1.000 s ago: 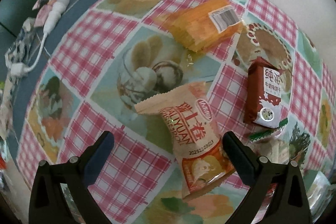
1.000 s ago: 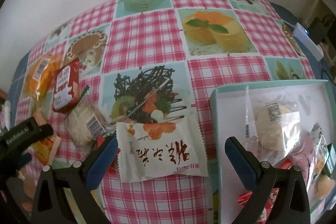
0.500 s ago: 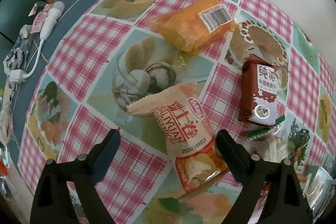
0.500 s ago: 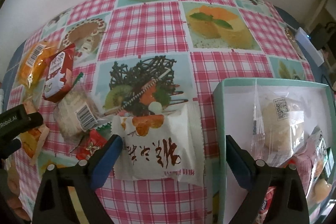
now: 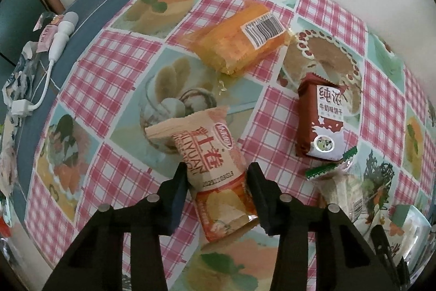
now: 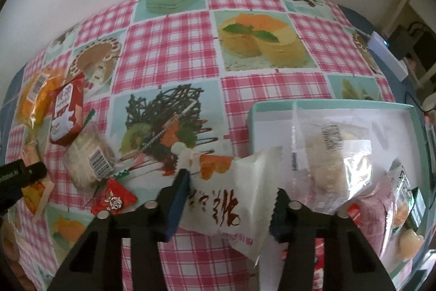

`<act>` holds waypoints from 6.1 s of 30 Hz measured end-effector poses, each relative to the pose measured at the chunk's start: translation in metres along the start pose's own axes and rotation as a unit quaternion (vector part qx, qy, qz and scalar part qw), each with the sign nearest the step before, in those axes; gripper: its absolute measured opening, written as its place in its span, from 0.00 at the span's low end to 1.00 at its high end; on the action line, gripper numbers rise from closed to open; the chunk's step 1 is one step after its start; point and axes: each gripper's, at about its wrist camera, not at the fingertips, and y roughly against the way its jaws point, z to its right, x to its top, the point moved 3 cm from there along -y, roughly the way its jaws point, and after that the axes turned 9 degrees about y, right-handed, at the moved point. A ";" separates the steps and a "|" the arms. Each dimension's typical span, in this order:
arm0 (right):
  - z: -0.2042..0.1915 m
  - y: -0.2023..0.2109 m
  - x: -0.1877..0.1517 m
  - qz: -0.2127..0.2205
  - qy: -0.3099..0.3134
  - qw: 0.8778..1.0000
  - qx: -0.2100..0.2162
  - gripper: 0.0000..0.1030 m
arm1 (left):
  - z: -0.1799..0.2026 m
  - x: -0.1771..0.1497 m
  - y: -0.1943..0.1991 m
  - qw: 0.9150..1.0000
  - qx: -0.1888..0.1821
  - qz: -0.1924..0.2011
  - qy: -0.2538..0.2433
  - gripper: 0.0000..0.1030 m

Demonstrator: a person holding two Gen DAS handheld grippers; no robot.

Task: Organize snacks
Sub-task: 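Grasp the cream bread bag with the left tool while the right tool grasps the white printed packet, then lift and carry the cream bread bag and white packet over the tray with both tools, then open the left tool over the tray while the right tool releases the white packet, then move both tools back over the remaining snacks on the cloth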

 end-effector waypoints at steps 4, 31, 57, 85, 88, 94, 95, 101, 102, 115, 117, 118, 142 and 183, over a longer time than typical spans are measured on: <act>0.007 -0.002 0.003 -0.003 -0.008 1.000 0.018 0.49 | -0.003 0.002 0.005 1.000 0.000 0.001 0.003 0.43; 0.023 0.034 0.014 0.021 -0.019 0.998 0.047 0.22 | -0.021 0.007 0.000 1.000 -0.014 -0.009 0.015 0.43; 0.026 0.078 0.014 0.051 -0.018 0.997 0.060 0.20 | -0.024 -0.005 0.049 0.999 -0.038 0.014 0.017 0.36; 0.194 0.108 -0.001 0.102 -0.178 0.978 0.030 0.20 | 0.102 -0.074 0.129 0.984 -0.120 0.059 -0.120 0.36; 0.216 0.107 -0.006 0.103 -0.200 0.974 0.025 0.20 | 0.124 -0.091 0.136 0.978 -0.129 0.061 -0.150 0.36; 0.249 0.108 -0.016 0.105 -0.232 0.967 0.019 0.20 | 0.164 -0.127 0.147 0.966 -0.133 0.066 -0.210 0.37; 0.253 0.108 -0.018 0.105 -0.238 0.965 0.020 0.20 | 0.170 -0.132 0.148 0.964 -0.132 0.067 -0.220 0.37; 0.277 0.105 -0.028 0.102 -0.267 0.958 0.023 0.20 | 0.203 -0.169 0.152 0.949 -0.128 0.069 -0.280 0.37; 0.280 0.106 -0.029 0.101 -0.269 0.957 0.023 0.20 | 0.209 -0.176 0.151 0.946 -0.127 0.068 -0.291 0.37; 0.286 0.090 -0.035 0.079 -0.276 0.957 0.030 0.21 | 0.235 -0.223 0.127 0.928 -0.101 0.032 -0.356 0.37; 0.283 0.087 -0.035 0.075 -0.273 0.959 0.032 0.21 | 0.237 -0.229 0.121 0.926 -0.099 0.020 -0.364 0.37; 0.282 0.085 -0.035 0.072 -0.273 0.959 0.034 0.21 | 0.238 -0.231 0.120 0.925 -0.099 0.016 -0.365 0.37; 0.276 0.069 -0.038 0.025 -0.256 0.966 0.011 0.64 | 0.215 -0.186 0.119 0.958 -0.089 0.018 -0.271 0.78; 0.214 0.083 -0.019 0.042 -0.142 0.988 -0.032 1.00 | 0.129 -0.103 0.104 0.994 -0.043 0.072 -0.064 0.92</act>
